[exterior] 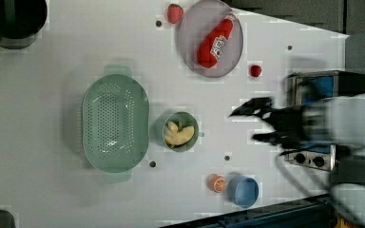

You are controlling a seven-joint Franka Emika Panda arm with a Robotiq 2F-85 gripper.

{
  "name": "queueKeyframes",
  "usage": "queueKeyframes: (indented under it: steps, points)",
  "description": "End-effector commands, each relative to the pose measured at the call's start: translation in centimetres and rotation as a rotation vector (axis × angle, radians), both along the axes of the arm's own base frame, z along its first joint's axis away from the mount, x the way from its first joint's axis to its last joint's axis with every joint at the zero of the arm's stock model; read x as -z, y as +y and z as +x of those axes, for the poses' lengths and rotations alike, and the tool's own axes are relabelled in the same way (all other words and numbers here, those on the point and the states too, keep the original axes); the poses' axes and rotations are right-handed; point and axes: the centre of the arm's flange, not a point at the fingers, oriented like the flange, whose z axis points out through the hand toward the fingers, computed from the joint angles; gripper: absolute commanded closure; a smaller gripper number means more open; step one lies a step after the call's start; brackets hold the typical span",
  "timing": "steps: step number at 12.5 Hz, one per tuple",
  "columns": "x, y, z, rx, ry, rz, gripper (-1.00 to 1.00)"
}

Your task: Pick Banana and place it in mug.

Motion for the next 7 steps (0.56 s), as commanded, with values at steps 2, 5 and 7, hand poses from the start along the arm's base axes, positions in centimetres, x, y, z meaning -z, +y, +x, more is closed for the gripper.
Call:
queueKeyframes:
  steps: [2,5,7]
  points:
    - [-12.8,-12.2,1.4,-0.036,-0.051,-0.038,-1.0]
    - [-17.4,-18.6,0.6,0.004,-0.059,-0.082,-1.0]
    - [-17.7,-21.0,0.3,0.046,-0.051,-0.074,-1.0]
